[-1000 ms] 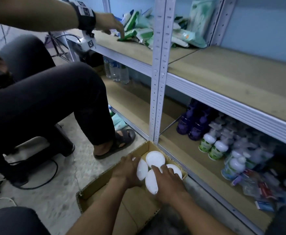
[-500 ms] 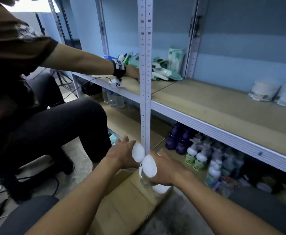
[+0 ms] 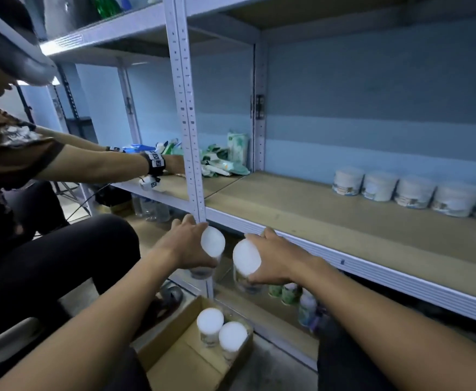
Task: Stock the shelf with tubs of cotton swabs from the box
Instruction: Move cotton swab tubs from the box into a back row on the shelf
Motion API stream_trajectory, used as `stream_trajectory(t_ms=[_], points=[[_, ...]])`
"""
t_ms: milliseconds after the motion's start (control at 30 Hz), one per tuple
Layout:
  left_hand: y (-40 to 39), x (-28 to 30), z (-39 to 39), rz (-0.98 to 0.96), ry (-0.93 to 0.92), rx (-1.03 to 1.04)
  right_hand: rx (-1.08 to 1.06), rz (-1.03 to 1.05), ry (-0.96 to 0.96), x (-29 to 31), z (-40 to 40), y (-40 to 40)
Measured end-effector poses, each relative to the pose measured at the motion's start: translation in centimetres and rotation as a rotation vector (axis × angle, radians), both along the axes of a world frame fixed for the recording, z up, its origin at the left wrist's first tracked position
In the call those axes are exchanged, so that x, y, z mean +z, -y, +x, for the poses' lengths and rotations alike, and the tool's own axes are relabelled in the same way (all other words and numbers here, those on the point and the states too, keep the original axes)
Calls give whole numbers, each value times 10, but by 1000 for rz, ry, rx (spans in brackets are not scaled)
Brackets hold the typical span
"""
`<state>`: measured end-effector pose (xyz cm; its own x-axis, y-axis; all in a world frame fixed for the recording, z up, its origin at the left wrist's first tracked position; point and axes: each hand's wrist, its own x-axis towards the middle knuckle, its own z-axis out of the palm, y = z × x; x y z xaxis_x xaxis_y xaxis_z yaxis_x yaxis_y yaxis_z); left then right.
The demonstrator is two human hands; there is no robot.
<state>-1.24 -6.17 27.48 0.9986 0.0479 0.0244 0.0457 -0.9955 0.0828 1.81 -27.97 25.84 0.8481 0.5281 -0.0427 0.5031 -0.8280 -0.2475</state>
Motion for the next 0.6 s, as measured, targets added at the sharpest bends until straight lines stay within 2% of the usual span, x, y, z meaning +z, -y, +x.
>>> stream_trajectory(t_ms=[267, 600], points=[[72, 38, 22, -17, 56, -164, -170, -10, 90, 50, -10, 72], [186, 55, 53, -7, 74, -356, -385, -54, 116, 71, -19, 177]])
